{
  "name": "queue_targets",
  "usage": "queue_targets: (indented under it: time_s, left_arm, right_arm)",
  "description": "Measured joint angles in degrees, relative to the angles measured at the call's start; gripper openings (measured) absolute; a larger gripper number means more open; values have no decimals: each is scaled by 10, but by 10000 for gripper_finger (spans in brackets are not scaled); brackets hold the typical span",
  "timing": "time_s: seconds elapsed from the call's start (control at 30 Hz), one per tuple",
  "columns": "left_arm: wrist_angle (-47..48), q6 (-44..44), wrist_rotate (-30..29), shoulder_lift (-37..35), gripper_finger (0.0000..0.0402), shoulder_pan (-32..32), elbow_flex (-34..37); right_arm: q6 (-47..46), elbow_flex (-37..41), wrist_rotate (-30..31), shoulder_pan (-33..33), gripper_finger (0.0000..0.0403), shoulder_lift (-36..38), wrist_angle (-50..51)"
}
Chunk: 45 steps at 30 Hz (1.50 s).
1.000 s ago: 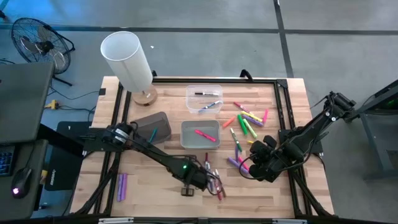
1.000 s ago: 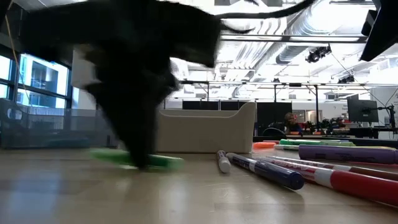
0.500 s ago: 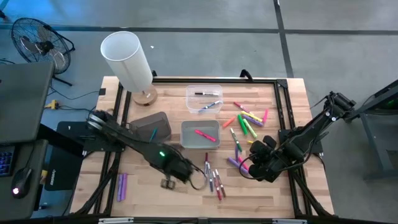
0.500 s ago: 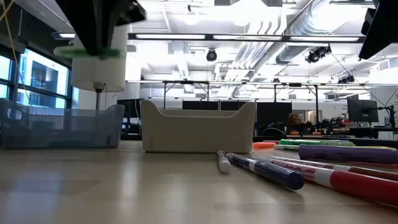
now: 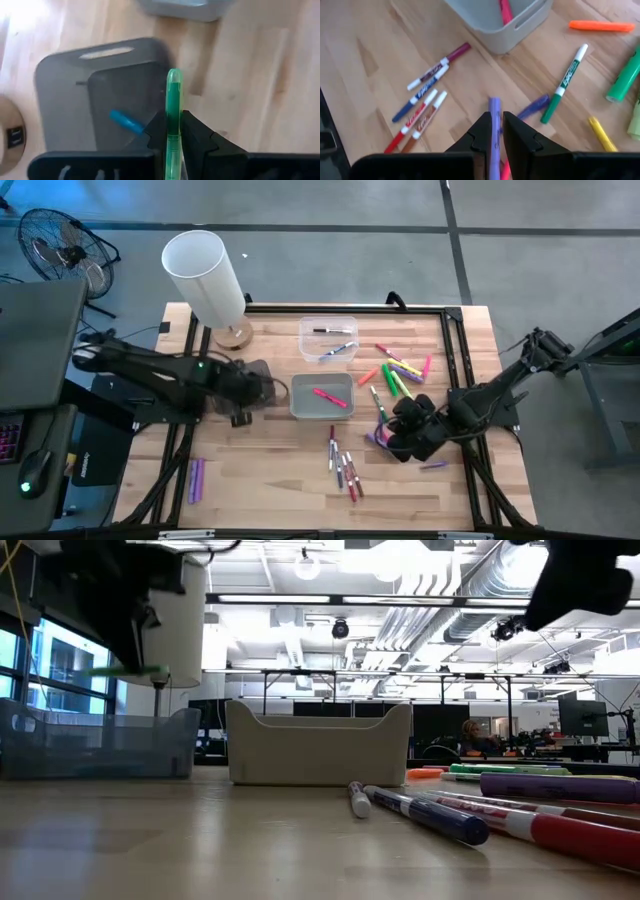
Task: Pick & Place Markers
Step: Put the green pen into the black bin, then put the brown marker pen into the transparent bin
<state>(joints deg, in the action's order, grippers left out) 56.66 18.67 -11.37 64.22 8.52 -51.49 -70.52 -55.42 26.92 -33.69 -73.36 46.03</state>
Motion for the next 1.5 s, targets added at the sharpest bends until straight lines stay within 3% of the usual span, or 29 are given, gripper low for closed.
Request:
queue_targets:
  time_s: [0.23, 0.4, 0.73, 0.87, 1.0, 1.07, 1.23, 1.37, 1.43, 1.5]
  left_arm:
    - [-25, -24, 10, -27, 35, -85, 68]
    - [-28, -24, 4, -19, 73, -115, 71]
    - [-29, -28, 2, -14, 168, -131, 70]
    - [-30, -25, 4, -14, 180, -130, 70]
    - [-50, 69, 21, -14, 181, -130, 70]
    - [-96, 69, 43, -14, 180, -121, 70]
    - [-195, 56, 88, -36, 146, -81, 69]
    - [-201, 28, 95, -51, 69, -51, 69]
    - [-189, 2, 103, -67, 22, -46, 69]
    - [-187, -20, 111, -83, 12, -47, 69]
  right_arm:
    - [0, 0, -5, 40, 34, 0, -22]
    - [0, 0, -9, 54, 33, 0, -23]
    - [0, 0, -9, 57, 33, 0, -37]
    - [0, 0, -9, 57, 35, 0, -42]
    - [12, 0, -4, 57, 35, 0, -42]
    - [-7, 0, -4, 59, 28, 0, -42]
    - [-28, 0, -1, 30, 4, -9, -83]
    - [-66, -6, -4, 1, 1, -32, -142]
    - [-93, -36, -10, -7, 1, -60, -126]
    - [-113, -86, -22, -13, 0, -100, -78]
